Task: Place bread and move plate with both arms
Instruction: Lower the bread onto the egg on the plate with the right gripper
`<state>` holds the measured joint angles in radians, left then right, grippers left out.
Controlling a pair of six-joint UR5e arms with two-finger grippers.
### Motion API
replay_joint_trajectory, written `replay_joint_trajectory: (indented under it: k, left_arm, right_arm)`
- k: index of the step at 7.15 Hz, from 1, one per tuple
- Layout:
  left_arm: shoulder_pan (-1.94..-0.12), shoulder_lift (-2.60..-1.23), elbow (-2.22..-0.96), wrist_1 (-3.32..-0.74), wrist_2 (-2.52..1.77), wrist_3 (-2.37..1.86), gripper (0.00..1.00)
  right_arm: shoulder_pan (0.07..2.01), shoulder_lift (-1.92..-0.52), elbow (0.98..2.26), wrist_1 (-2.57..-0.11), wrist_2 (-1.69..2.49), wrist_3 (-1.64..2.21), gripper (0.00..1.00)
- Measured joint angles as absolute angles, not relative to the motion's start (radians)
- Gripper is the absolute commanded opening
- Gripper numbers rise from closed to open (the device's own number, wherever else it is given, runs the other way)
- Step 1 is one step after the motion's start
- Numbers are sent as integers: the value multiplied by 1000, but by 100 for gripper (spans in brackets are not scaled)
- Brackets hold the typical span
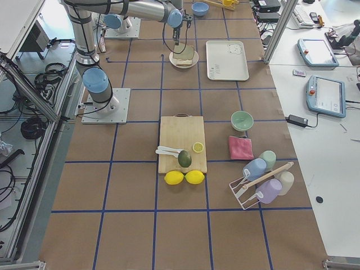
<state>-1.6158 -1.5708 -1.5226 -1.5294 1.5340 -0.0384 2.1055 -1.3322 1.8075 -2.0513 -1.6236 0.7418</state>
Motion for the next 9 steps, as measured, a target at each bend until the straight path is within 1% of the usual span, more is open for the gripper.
replay_joint_trajectory:
  k: [8, 9]
  left_arm:
    - [-1616, -1571, -1523, -1529, 1534, -38, 100]
    - [-1616, -1571, -1523, -1529, 1534, -38, 100]
  right_arm:
    - [2111, -1313, 1841, -2074, -1665, 760, 1]
    - [2111, -1313, 1842, -2086, -1648, 779, 14]
